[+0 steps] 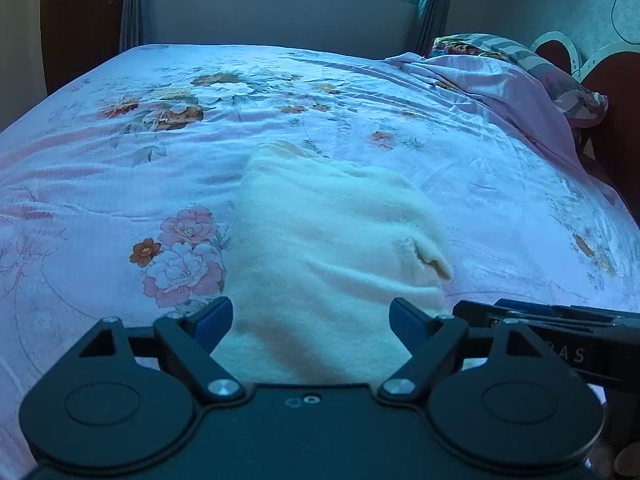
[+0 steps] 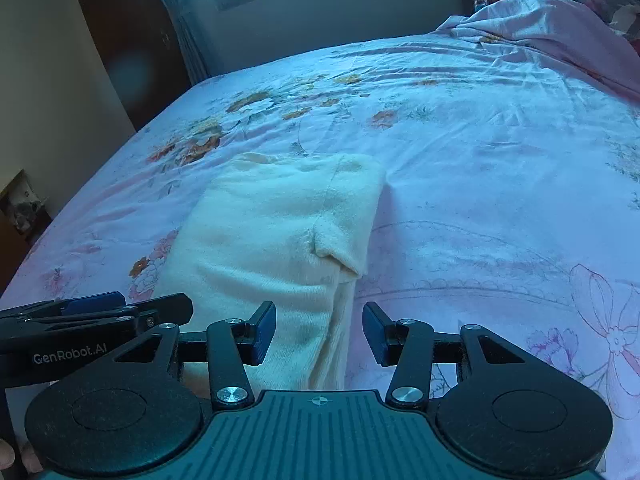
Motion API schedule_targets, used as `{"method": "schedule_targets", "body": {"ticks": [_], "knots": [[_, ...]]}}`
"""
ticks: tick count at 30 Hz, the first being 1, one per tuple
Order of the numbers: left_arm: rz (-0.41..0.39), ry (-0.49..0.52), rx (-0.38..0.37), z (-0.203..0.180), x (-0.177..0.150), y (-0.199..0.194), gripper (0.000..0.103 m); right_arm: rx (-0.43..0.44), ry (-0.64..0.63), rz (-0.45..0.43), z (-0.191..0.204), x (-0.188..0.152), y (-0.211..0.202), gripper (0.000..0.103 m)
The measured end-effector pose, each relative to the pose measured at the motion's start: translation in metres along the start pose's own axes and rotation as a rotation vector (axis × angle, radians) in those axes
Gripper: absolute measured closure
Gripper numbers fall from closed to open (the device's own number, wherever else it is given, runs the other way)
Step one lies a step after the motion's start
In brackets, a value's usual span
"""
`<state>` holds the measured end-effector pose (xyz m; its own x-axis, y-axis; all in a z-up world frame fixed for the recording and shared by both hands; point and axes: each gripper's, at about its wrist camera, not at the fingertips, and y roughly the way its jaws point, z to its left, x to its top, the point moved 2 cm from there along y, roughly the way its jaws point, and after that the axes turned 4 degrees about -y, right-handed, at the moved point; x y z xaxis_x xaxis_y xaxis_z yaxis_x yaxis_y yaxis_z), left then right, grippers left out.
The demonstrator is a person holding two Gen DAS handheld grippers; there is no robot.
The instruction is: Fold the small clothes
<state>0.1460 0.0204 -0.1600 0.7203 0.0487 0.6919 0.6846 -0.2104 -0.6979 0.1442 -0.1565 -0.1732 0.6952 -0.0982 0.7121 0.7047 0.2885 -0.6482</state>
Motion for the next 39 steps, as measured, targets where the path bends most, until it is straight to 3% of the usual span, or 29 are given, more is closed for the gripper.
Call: {"method": "schedule_targets", "body": {"ticks": [5,7,9,15,21,27,33,39], "knots": [[0.0,0.011,-0.015,-0.005,-0.014,-0.026,0.016,0.014,-0.01,0.028,0.001,-0.02,-0.026,0.054],[-0.015,0.016,-0.018,-0.008,-0.018,-0.04,0.007,0.023,0.0,0.023,0.001,-0.028,-0.04,0.028],[-0.043,0.019,-0.024,-0.009,-0.02,-0.056,0.002,0.019,-0.003,0.002,0.003,-0.033,-0.055,0.023],[-0.063,0.064,-0.015,-0.022,-0.027,-0.091,0.001,0.011,-0.021,-0.053,0.014,-0.044,-0.095,0.02],[-0.061,-0.02,0.045,-0.02,-0.038,-0.124,0.001,-0.018,-0.037,-0.084,0.02,-0.053,-0.131,0.001],[-0.139,-0.033,0.054,-0.028,-0.043,-0.167,0.001,0.007,-0.021,-0.111,0.029,-0.053,-0.169,0.0],[-0.178,-0.028,0.018,-0.043,-0.039,-0.19,0.001,-0.057,-0.036,-0.19,0.039,-0.057,-0.202,0.0],[-0.17,0.017,0.134,-0.057,-0.041,-0.191,0.002,-0.076,-0.063,-0.263,0.035,-0.061,-0.219,0.0]]}}
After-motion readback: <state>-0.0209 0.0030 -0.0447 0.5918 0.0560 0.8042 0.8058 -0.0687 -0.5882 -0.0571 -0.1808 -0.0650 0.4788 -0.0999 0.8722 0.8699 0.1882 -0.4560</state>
